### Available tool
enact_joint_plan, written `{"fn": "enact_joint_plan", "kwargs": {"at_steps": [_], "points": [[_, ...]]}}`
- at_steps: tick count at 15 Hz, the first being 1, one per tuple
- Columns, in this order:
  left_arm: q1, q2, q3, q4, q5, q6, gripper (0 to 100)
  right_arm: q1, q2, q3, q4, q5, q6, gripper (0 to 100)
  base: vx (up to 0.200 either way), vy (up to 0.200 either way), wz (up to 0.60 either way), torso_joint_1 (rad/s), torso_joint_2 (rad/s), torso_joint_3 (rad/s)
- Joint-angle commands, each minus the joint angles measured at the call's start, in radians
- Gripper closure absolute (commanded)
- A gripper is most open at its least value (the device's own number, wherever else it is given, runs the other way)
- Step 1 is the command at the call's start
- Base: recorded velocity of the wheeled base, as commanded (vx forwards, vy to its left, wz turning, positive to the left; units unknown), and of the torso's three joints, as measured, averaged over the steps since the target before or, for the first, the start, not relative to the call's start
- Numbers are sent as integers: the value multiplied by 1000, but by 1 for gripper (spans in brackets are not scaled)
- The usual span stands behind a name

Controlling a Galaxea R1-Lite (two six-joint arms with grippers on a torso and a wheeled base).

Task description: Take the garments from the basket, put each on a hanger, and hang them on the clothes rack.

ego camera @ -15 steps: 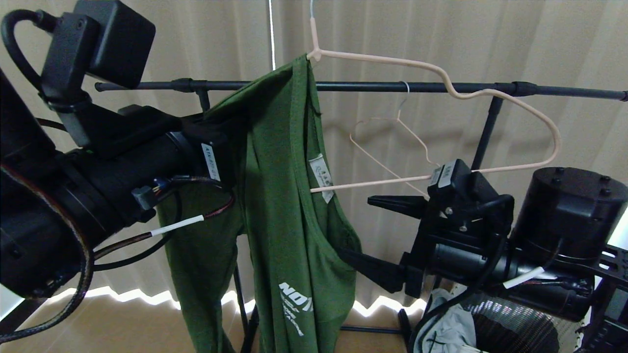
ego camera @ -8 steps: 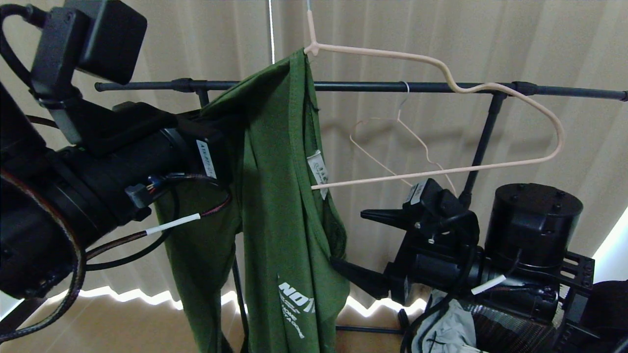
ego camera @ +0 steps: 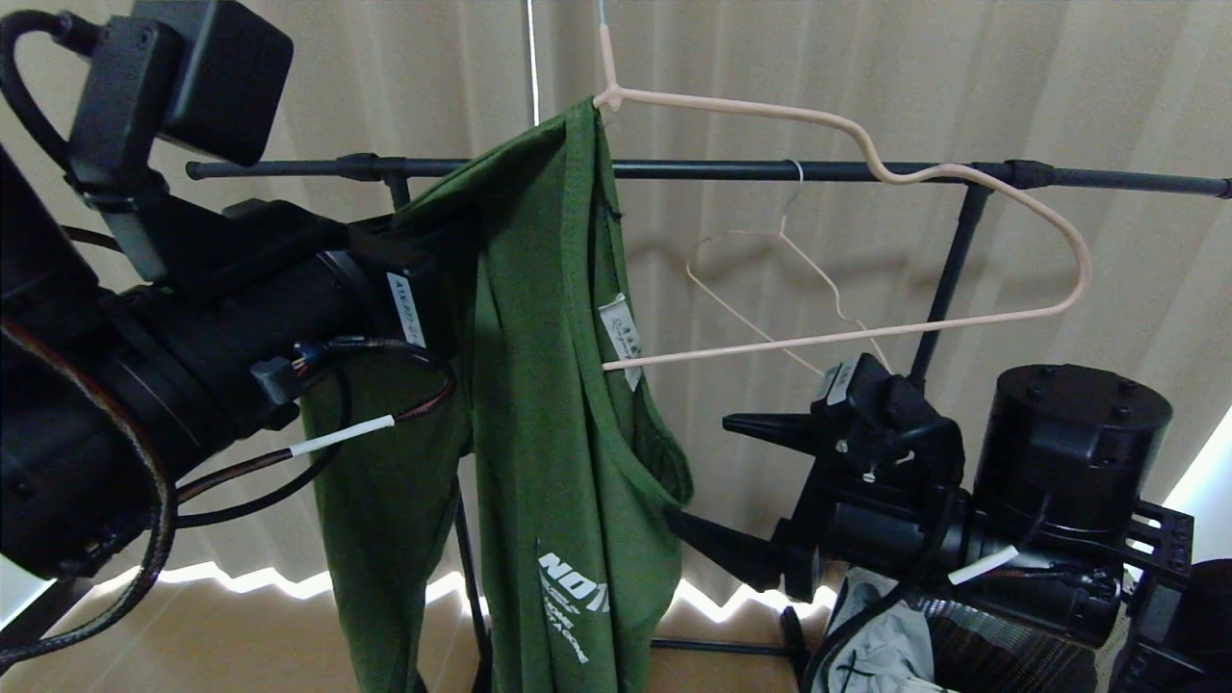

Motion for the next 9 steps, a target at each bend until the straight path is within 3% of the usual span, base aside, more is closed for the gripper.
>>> {"fn": "enact_joint_plan", "kwargs": {"at_steps": [1,7,9], "points": [[1,3,-1,0,0,0,100,-1,-39,25,0,2,0,0,0,0,0,0,0,0],[-2,0,6,1,-1,0,100,-3,4,-49,-7,4,4,0,0,0,0,0,0,0],[-5,-3,6,1,-1,0,100,-10,58,-75,-66,2,1,0,0,0,0,0,0,0]]}}
